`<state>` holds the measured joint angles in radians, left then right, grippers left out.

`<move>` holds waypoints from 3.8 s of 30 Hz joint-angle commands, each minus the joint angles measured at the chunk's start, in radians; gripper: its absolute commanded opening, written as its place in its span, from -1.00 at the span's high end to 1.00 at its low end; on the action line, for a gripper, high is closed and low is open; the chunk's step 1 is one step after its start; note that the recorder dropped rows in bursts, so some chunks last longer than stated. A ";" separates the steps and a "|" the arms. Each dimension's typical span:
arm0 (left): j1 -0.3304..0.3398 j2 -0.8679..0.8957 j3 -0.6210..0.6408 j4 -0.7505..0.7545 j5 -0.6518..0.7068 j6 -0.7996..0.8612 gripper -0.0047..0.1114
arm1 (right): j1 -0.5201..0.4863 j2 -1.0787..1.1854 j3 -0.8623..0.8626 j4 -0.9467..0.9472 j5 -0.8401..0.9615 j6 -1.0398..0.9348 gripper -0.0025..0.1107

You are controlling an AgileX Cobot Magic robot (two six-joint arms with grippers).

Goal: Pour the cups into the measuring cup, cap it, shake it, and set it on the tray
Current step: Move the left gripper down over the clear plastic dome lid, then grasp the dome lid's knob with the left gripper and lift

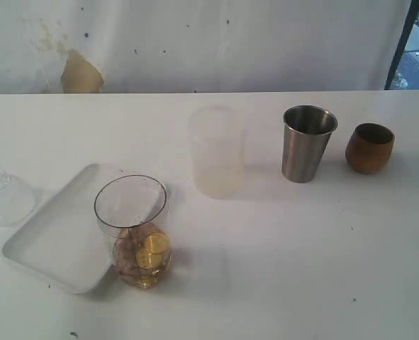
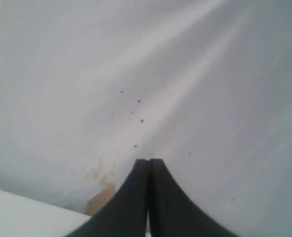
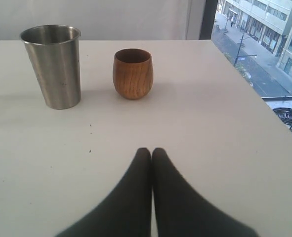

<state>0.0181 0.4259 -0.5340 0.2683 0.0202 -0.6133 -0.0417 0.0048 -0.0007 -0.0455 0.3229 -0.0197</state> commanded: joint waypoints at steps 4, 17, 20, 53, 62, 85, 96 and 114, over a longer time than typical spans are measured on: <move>-0.009 0.468 -0.421 0.009 0.428 0.213 0.92 | -0.010 -0.005 0.001 -0.002 -0.006 -0.001 0.96; -0.009 1.065 -0.734 -0.191 0.991 0.613 0.48 | -0.010 -0.005 0.001 -0.002 -0.006 -0.001 0.96; -0.009 1.144 -0.734 -0.205 1.004 0.619 -0.03 | -0.010 -0.005 0.001 -0.002 -0.006 -0.001 0.96; -0.009 1.482 -0.734 -0.252 0.743 0.749 -0.09 | -0.010 -0.005 0.001 -0.002 -0.006 -0.001 0.96; -0.009 1.484 -0.736 -0.252 0.727 0.748 -0.09 | -0.010 -0.005 0.001 -0.002 -0.006 -0.001 0.96; -0.009 1.486 -0.835 -0.255 0.876 0.747 -0.07 | -0.010 -0.005 0.001 -0.002 -0.006 -0.001 0.96; -0.009 1.486 -0.835 -0.255 0.865 0.747 0.72 | -0.010 -0.005 0.001 -0.002 -0.006 -0.001 0.96; -0.011 1.371 -1.002 -0.284 1.069 0.800 0.92 | -0.010 -0.005 0.001 -0.002 -0.006 0.011 0.96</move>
<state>0.0116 1.8380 -1.4888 0.0088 1.0215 0.1757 -0.0417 0.0048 -0.0007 -0.0455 0.3229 -0.0117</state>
